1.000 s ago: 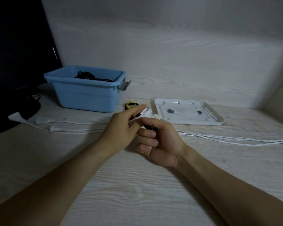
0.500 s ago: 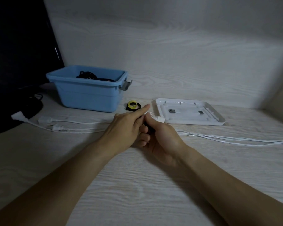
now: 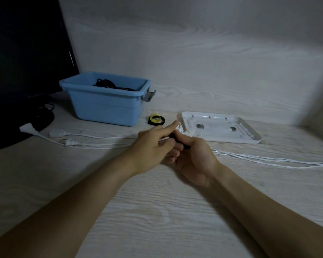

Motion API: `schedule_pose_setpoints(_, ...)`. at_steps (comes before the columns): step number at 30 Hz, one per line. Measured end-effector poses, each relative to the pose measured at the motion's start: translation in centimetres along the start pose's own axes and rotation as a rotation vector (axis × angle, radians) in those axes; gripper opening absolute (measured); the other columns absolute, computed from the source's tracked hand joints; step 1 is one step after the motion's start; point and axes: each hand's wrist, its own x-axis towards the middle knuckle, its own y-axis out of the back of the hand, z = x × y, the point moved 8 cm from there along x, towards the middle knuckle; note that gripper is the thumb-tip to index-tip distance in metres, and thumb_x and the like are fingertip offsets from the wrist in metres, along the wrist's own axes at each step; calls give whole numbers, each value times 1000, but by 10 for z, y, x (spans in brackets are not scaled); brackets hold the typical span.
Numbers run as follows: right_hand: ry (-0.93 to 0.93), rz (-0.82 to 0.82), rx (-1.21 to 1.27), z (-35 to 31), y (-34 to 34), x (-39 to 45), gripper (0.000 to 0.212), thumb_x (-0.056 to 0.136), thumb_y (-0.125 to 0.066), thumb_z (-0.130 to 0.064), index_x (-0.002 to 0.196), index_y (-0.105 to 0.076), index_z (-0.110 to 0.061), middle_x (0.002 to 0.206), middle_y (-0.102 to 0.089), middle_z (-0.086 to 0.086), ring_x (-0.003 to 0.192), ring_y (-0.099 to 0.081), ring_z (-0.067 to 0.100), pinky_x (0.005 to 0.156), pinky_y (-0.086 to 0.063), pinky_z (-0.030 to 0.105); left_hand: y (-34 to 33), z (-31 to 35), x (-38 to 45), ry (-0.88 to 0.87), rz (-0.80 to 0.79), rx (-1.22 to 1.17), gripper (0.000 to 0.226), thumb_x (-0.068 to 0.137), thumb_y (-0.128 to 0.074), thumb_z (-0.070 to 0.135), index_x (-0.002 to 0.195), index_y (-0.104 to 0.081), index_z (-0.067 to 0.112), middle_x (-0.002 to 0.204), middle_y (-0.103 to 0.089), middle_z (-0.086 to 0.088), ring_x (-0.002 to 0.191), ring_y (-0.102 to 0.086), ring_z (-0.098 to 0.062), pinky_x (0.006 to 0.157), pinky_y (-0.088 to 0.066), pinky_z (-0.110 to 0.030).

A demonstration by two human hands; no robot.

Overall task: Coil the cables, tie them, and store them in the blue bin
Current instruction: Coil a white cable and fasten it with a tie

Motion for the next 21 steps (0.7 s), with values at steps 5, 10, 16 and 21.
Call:
schedule_pose_setpoints(5, -22, -10, -51, -2, -5, -4, 28, 104, -38, -21, 89, -61, -12, 53, -45, -6, 55, -30, 11, 54, -32, 25, 9, -4, 1, 18, 71, -37, 44, 97, -58, 7, 139, -54, 20, 106, -73, 6, 91, -68, 0, 74, -54, -14)
schedule_pose_setpoints(10, 18, 36, -204, -3, -3, -5, 32, 105, -44, -19, 78, -59, -11, 57, -52, -2, 51, -39, 11, 53, -33, 27, 17, -11, 5, 7, 127, 64, 42, 95, -59, 22, 135, -59, 31, 116, -72, 10, 103, -65, -2, 99, -52, -40)
schedule_pose_setpoints(16, 56, 159, -233, -5, 10, -5, 18, 97, -61, -18, 89, -67, -4, 70, -58, 8, 56, -53, 12, 49, -42, 24, 14, -16, 6, 22, 104, 146, 52, 90, -53, 36, 142, -51, 30, 86, -71, 13, 89, -62, -2, 99, -51, -39)
schedule_pose_setpoints(21, 64, 219, -227, -9, 16, -7, 13, 92, -67, -16, 94, -68, -3, 64, -59, 7, 55, -56, 11, 44, -40, 20, 11, -7, 7, -39, 41, 116, 28, 100, -51, 17, 118, -70, 26, 76, -70, 18, 82, -65, -1, 82, -51, -28)
